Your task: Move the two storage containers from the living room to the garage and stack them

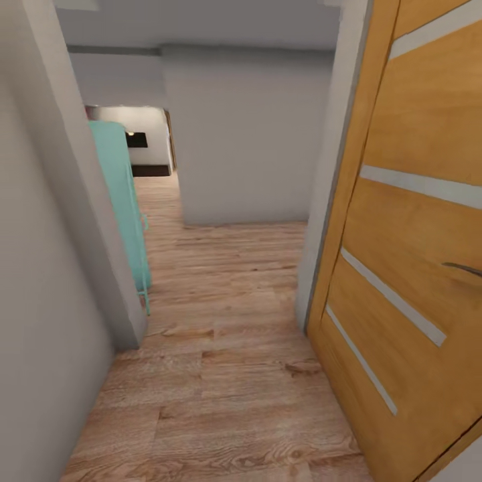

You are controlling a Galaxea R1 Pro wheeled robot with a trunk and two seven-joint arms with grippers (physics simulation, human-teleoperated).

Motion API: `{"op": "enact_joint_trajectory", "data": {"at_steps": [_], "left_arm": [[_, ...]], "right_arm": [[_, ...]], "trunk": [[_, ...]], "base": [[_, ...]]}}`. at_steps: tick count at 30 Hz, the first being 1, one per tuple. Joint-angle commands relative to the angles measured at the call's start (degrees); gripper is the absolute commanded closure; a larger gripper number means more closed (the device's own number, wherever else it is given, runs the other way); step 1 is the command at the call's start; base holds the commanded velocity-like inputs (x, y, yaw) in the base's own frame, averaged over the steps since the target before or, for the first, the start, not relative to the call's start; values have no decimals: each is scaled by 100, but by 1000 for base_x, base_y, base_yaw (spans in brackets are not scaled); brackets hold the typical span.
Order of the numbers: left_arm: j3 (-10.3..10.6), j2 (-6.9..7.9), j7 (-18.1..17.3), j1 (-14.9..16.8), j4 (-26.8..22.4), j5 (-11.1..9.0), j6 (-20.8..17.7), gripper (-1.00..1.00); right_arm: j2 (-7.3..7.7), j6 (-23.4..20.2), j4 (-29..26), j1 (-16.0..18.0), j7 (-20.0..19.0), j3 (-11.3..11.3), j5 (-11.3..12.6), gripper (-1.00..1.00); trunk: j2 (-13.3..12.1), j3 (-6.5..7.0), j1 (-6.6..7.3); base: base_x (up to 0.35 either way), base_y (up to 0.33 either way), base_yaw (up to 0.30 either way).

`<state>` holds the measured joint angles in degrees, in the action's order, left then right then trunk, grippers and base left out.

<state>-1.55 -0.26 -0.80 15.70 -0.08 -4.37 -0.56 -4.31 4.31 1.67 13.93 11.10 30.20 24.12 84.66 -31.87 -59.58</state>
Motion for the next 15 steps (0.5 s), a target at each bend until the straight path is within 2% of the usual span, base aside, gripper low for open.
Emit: {"op": "enact_joint_trajectory", "data": {"at_steps": [1,15], "left_arm": [[-12,-1,-8,3,-1,-46,-6,-100],[-12,0,-8,3,-1,-46,-6,-100]], "right_arm": [[-3,34,18,7,5,48,58,-100],[1,34,18,8,-2,48,49,-100]], "trunk": [[2,-5,-3],[2,-5,-3]], "base": [[322,0,76],[322,0,11]]}}
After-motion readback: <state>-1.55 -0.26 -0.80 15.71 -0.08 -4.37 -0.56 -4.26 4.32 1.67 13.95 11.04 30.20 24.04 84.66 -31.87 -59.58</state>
